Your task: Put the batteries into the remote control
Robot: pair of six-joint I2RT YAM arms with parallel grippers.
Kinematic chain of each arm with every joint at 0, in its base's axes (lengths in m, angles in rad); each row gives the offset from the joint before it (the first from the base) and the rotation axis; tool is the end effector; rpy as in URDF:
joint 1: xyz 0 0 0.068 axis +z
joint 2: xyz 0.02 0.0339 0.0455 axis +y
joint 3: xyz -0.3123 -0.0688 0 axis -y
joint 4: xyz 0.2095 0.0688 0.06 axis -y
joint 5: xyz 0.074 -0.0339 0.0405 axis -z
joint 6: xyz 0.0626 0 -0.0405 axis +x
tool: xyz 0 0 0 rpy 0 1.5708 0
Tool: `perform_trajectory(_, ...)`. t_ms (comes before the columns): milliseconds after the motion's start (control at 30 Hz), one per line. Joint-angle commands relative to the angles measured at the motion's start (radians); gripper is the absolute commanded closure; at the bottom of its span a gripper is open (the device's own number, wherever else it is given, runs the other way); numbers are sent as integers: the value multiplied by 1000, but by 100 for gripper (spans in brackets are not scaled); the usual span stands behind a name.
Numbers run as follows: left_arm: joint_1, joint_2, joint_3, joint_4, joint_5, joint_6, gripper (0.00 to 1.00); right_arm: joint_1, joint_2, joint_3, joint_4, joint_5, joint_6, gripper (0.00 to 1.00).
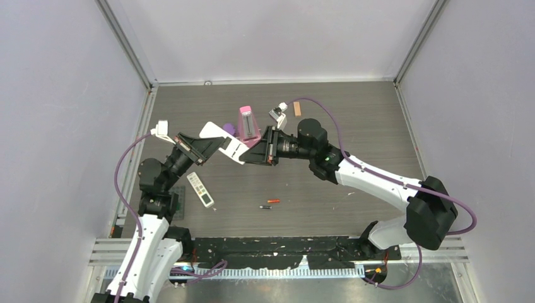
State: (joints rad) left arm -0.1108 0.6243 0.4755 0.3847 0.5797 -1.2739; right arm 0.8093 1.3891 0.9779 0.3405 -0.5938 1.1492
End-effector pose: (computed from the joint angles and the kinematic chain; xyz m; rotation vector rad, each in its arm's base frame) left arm 0.1011 -0.0458 0.3539 -0.3394 1.5192 -1.5135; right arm 0.1852 0.2450 0.3830 -0.2203 2.0374 1.8604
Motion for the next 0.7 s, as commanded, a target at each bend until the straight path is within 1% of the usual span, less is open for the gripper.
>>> perform_trajectory(0, -5, -21, 49, 69, 12, -5, 100, -5, -17, 2, 75, 14, -16, 95)
perform_trajectory(300, -5, -17, 55, 60, 24, -2, 100, -5, -3, 13, 67, 17, -21, 95)
perform_trajectory(600, -5, -14, 54, 48, 27, 2, 100, -5, 14, 1, 139, 14, 19, 95)
perform_trajectory(667, -4, -15, 54, 47, 25, 4, 100, -5, 18, 4, 127, 14, 20, 95)
